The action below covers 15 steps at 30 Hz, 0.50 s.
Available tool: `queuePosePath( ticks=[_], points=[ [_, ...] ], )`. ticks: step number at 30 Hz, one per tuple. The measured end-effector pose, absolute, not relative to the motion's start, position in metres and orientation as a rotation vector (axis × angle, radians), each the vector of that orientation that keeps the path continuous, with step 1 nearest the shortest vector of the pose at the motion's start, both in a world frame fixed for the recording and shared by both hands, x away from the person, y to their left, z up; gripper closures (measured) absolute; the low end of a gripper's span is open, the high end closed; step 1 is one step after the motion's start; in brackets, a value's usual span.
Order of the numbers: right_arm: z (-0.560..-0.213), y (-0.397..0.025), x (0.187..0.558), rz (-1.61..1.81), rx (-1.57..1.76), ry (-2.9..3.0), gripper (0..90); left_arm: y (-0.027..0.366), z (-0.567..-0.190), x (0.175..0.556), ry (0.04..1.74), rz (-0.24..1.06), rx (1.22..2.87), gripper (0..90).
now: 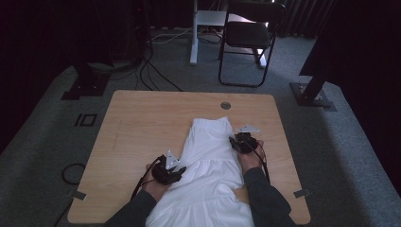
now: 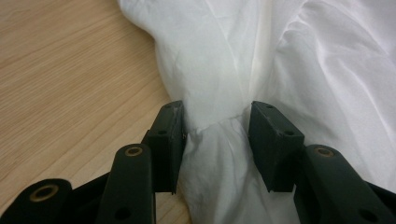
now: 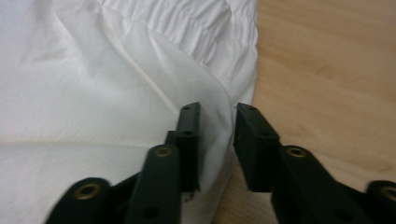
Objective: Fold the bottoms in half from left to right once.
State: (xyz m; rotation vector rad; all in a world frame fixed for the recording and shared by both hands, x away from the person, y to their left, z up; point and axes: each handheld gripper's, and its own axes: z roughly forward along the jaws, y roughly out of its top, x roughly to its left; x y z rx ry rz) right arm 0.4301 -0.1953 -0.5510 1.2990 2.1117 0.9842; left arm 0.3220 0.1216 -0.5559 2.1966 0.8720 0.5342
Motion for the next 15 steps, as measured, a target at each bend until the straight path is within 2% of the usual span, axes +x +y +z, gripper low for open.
queuePosePath(
  ticks=[6, 14, 15],
  points=[
    [-0.546, -0.2, 0.434, 1.041, 1.321, 2.141, 50.8, 0.118, -0.546, 0.327, 0.829, 0.492, 2.251, 51.7],
    [-0.556, -0.195, 0.44, 0.998, 1.358, 2.172, 54.9, 0.111, -0.506, 0.357, 0.815, 0.531, 2.165, 47.3],
    [-0.556, -0.194, 0.44, 1.0, 1.357, 2.174, 57.0, 0.103, -0.502, 0.38, 0.85, 0.534, 2.16, 47.3]
  ],
)
